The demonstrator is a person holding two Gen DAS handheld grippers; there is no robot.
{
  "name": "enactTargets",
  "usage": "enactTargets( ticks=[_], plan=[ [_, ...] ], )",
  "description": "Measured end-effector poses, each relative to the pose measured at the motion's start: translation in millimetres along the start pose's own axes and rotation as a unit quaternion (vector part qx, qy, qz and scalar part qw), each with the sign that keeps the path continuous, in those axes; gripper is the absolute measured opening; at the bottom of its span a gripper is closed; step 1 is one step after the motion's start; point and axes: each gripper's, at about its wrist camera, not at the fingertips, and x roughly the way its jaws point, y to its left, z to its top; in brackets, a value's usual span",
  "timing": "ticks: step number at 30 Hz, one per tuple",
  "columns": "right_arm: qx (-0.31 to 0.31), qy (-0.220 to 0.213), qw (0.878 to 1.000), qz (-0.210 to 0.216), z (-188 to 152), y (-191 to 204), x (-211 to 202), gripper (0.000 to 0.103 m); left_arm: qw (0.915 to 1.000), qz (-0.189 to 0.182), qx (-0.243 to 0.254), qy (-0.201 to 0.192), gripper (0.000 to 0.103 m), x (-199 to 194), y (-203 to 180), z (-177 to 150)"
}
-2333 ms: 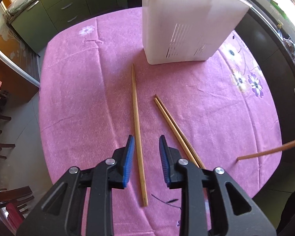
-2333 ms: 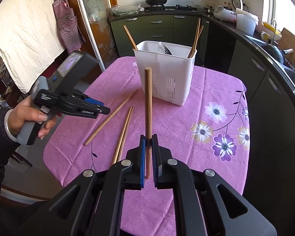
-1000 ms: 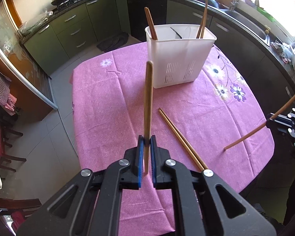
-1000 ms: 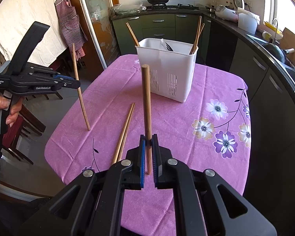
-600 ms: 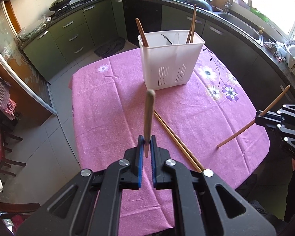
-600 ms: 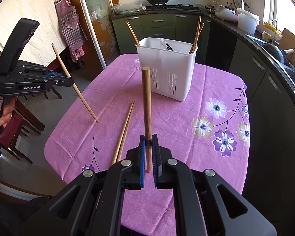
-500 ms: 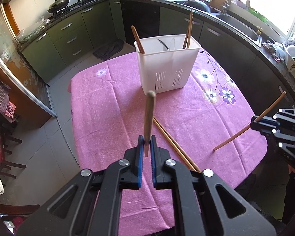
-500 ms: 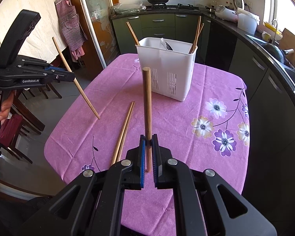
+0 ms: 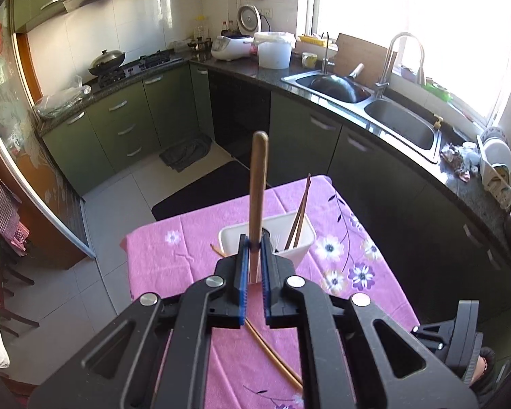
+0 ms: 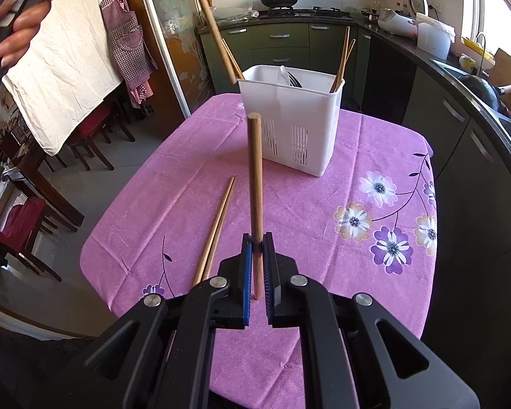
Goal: Organize utensils
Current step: 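Carry both chopsticks over the white caddy and release them into it, then move both open tools back over the last two chopsticks on the tablecloth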
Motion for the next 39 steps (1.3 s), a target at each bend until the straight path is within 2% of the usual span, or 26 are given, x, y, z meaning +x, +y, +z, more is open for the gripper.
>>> enactTargets(
  ticks=[5,9,14,16,18,23,25,26,29,31,34,39],
  plan=[
    [0.001,-0.002,1.000,0.006,-2.1,-1.4,-0.9,0.007,0.9998,0.017,0.002,-0.011,0.007,25.2,-4.1,22.6],
    [0.006,-0.004,1.000,0.010,-3.1,-5.1,-1.9,0.007,0.9995,0.024,-0.005,0.022,0.007,61.6,-0.9,20.6],
    [0.017,-0.013,1.000,0.013,4.0,-12.4,-7.6,0.007,0.9973,0.019,-0.009,0.070,0.008,100.9,4.6,1.6],
    [0.020,-0.025,0.999,0.009,13.1,-15.2,-14.6,0.007,0.9967,0.013,-0.009,0.079,0.016,107.4,6.1,-4.4],
    [0.025,-0.042,0.999,0.009,26.1,-19.1,-24.3,0.007,0.9969,0.008,-0.009,0.078,0.036,106.5,8.6,-10.1],
    [0.039,-0.108,0.993,-0.001,74.9,-29.4,-57.5,0.007,0.9992,0.004,-0.009,0.038,0.039,70.6,14.8,-18.4],
    [0.046,-0.144,0.989,-0.005,97.9,-32.4,-72.1,0.007,0.9998,0.005,-0.008,0.018,0.051,49.3,17.4,-26.0],
    [0.051,-0.162,0.985,-0.005,109.5,-33.9,-78.7,0.007,0.9999,0.008,-0.009,0.011,0.061,40.0,18.3,-31.3],
    [0.063,-0.207,0.976,-0.016,141.8,-37.7,-88.3,0.007,0.9999,0.008,0.008,0.012,0.064,22.8,17.3,-51.7],
    [0.072,-0.222,0.972,-0.028,160.8,-41.8,-84.1,0.007,0.9996,0.012,0.014,0.021,0.066,18.9,18.4,-67.5],
    [0.083,-0.214,0.971,-0.058,180.5,-48.8,-61.2,0.007,0.9990,0.007,0.003,0.045,0.067,20.9,24.2,-91.4],
    [0.092,-0.144,0.983,-0.068,194.1,-58.3,8.2,0.007,0.9959,0.006,-0.012,0.090,0.067,37.4,32.6,-126.3]
  ],
)
